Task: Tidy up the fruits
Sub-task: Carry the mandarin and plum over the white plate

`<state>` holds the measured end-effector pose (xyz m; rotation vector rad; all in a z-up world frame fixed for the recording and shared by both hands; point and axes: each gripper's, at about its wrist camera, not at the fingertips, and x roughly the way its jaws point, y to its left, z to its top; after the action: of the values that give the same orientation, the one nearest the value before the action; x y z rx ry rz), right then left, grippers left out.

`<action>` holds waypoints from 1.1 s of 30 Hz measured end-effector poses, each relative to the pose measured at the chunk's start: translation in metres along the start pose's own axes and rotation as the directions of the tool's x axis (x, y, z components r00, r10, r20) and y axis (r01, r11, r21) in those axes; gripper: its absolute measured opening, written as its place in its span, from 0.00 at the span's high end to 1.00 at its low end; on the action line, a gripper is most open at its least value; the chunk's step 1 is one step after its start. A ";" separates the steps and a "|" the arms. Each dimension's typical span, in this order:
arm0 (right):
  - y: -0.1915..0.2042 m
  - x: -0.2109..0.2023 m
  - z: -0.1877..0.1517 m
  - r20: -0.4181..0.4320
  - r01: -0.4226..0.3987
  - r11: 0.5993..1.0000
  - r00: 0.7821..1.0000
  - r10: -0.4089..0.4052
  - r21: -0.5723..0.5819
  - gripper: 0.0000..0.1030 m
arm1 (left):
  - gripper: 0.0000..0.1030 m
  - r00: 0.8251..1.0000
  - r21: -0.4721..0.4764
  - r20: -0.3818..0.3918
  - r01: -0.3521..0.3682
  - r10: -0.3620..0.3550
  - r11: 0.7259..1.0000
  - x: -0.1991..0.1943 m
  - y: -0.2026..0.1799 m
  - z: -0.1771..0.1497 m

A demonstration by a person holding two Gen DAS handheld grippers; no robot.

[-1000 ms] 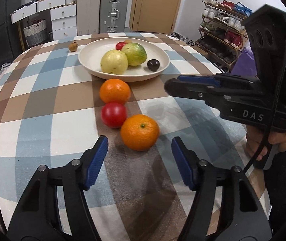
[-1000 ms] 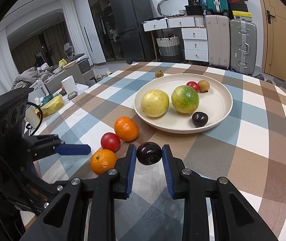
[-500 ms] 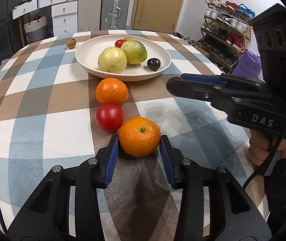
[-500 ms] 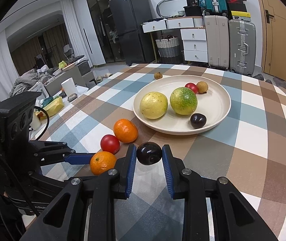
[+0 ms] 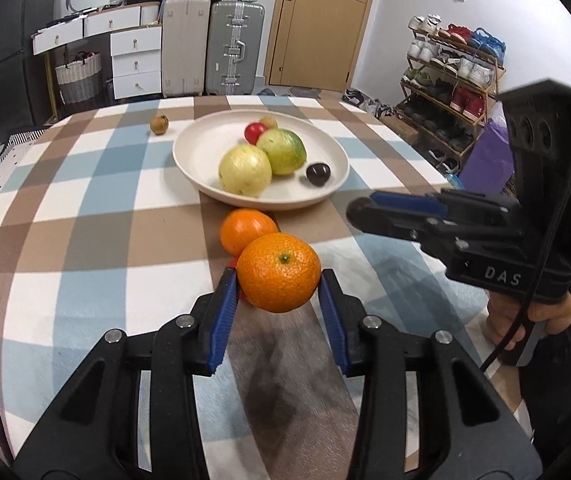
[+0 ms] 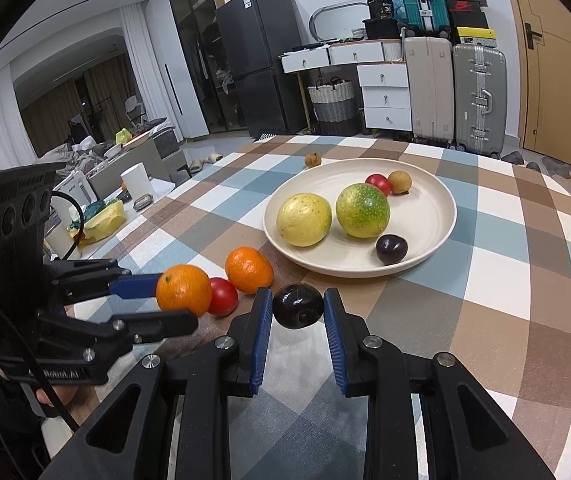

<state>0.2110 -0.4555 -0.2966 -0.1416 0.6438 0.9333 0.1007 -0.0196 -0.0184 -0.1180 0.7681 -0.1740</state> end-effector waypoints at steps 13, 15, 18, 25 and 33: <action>-0.013 -0.008 0.005 0.071 0.045 0.996 0.996 -0.050 0.078 0.74 | 0.63 0.998 -0.004 0.062 -0.027 0.027 1.000 0.009 0.022 0.037; -0.017 -0.010 0.006 0.088 0.052 0.994 0.994 -0.060 0.091 0.74 | 0.63 0.997 0.002 0.067 -0.030 0.030 1.000 0.013 0.025 0.043; -0.022 -0.011 0.008 0.113 0.072 0.990 0.990 -0.086 0.120 0.74 | 0.63 0.997 0.000 0.071 -0.028 0.028 1.000 0.019 0.027 0.050; -0.027 -0.015 0.011 0.152 0.104 0.984 0.980 -0.126 0.145 0.74 | 0.63 0.997 -0.005 0.074 -0.016 0.016 1.000 0.029 0.031 0.059; -0.028 -0.012 0.018 0.169 0.140 0.977 0.971 -0.167 0.160 0.74 | 0.63 0.996 -0.035 0.079 -0.027 0.029 0.999 0.044 0.048 0.075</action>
<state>0.2363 -0.4741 -0.2795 0.0259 0.5222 0.7364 0.1895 0.0214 -0.0030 -0.1452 0.6935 -0.1291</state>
